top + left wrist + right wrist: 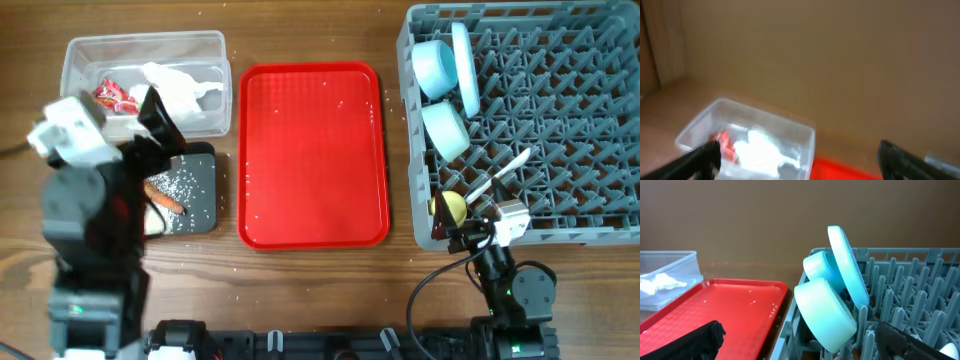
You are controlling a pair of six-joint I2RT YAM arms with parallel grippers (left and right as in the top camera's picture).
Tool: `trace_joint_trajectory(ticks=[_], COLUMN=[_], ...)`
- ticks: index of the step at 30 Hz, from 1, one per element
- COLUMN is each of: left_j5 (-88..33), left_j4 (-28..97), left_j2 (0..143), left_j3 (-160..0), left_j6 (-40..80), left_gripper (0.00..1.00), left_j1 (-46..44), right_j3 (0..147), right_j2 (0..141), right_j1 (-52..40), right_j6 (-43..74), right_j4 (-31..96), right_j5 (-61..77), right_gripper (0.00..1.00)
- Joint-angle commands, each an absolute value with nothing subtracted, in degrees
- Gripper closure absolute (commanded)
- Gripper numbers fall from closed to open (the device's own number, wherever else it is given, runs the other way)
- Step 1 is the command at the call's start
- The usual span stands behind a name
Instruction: Sort waste into correct bins and load items into the dishwasher rack
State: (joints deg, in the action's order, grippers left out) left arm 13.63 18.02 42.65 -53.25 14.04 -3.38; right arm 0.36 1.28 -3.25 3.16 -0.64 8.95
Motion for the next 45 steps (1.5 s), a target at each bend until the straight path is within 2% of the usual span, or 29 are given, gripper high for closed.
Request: trace_joint_trajectory(ticks=[1, 4, 12, 21, 26, 45], left_j5=[13.3, 13.1, 12.9, 10.7, 8.1, 7.9], left_j4=[8.3, -0.2, -3.8, -5.6, 3.6, 3.5], left_j2=[28.2, 14.8, 0.2, 0.2, 0.2, 0.2], left_j3=[-33.2, -17.0, -4.4, -0.3, -0.3, -0.3], left_j6=[13.7, 13.7, 13.7, 13.7, 13.1, 12.8], left_gripper=[0.00, 0.00, 0.00, 0.00, 0.00, 0.00], left_j1=[-3.5, -3.5, -3.5, -3.5, -3.5, -3.5], right_j3=[0.3, 0.3, 0.3, 0.3, 0.3, 0.3], right_j2=[1.0, 1.0, 1.0, 1.0, 1.0, 1.0], right_j1=[-3.4, -3.4, -3.4, -3.4, -3.4, -3.4], right_j6=[3.4, 3.4, 3.4, 3.4, 3.4, 3.4], right_j4=[-0.8, -0.8, -0.8, -0.8, -0.8, -0.8], right_j5=[9.4, 9.4, 9.4, 9.4, 9.4, 9.4], right_gripper=[0.00, 0.00, 0.00, 0.00, 0.00, 0.00])
